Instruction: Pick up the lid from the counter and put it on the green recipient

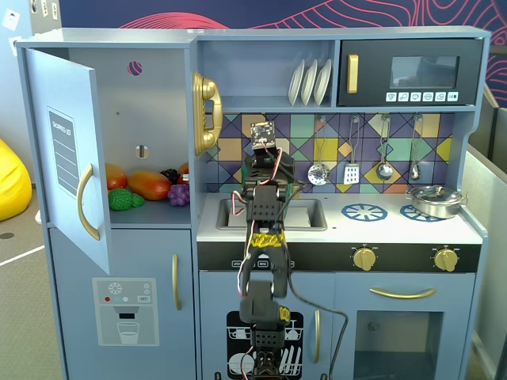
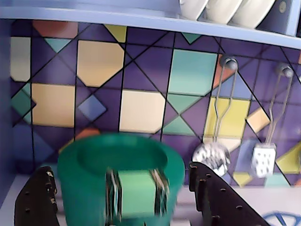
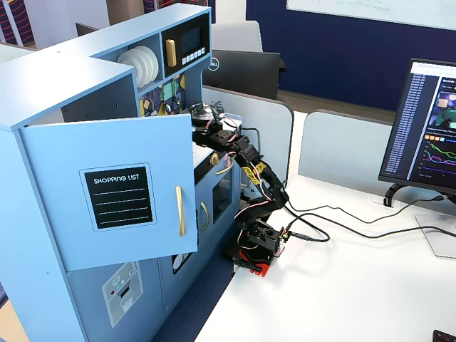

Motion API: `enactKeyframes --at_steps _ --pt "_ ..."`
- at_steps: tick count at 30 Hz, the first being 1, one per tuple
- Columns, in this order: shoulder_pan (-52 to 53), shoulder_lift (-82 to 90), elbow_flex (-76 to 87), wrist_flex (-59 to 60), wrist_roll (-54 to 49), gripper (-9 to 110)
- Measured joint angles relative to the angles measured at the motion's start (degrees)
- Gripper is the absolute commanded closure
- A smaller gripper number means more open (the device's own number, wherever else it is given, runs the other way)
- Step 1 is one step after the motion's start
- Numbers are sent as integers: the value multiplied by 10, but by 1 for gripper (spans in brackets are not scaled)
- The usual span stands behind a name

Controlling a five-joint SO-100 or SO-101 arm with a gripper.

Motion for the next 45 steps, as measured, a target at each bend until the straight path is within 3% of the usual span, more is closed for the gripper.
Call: enactKeyframes --at_steps 5,11,19,25,30,37,45 --pt "37 105 77 86 17 78" --pt "30 177 214 180 7 102" --pt "4 221 470 187 -18 102" --pt "-18 254 680 70 18 102" --pt "-41 279 770 50 61 102" --pt "-61 352 781 217 126 100" --pt "-54 388 780 402 110 99"
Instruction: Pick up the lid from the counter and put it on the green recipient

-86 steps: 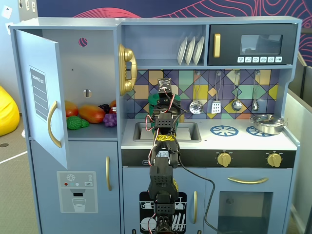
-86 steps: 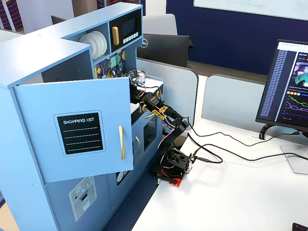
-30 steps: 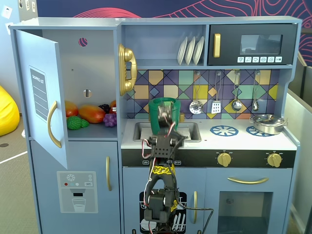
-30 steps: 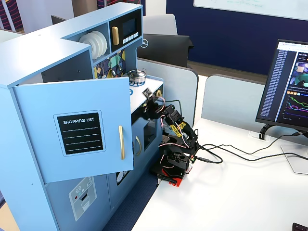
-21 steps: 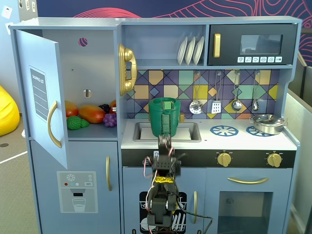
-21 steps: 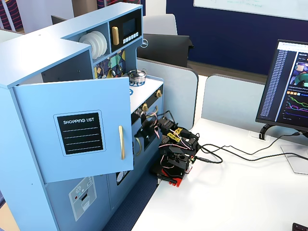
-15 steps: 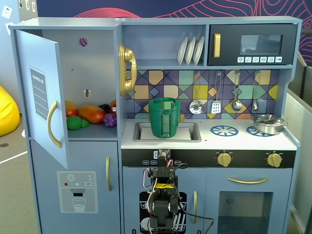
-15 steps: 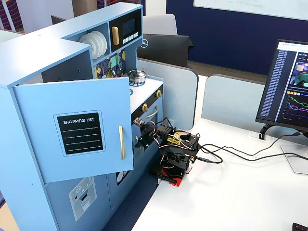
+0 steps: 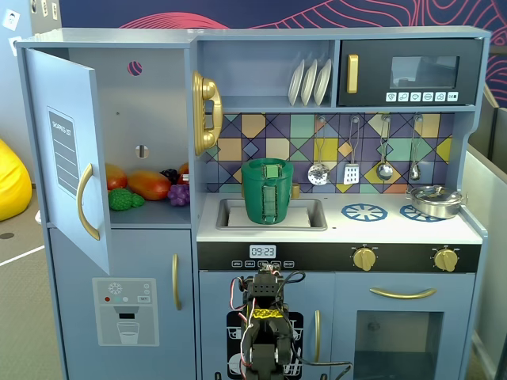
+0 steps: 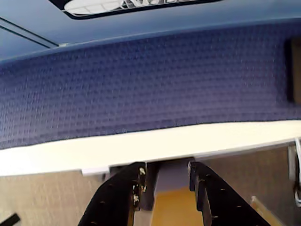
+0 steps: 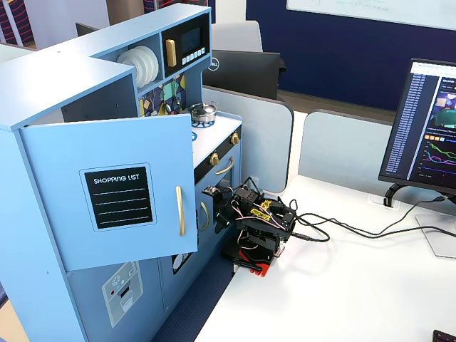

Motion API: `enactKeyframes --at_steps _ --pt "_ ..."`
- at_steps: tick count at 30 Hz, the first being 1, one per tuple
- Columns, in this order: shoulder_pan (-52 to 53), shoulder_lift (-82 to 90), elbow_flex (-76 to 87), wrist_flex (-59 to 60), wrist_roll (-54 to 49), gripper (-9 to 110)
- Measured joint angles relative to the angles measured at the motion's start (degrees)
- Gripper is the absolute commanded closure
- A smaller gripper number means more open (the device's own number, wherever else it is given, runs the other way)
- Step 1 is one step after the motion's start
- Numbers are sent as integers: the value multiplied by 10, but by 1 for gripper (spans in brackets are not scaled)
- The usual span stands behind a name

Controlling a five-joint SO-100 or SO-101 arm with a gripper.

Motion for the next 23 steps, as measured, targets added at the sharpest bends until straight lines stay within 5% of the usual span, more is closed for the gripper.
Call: enactKeyframes --at_steps 23 --pt "0 5 0 4 13 98"
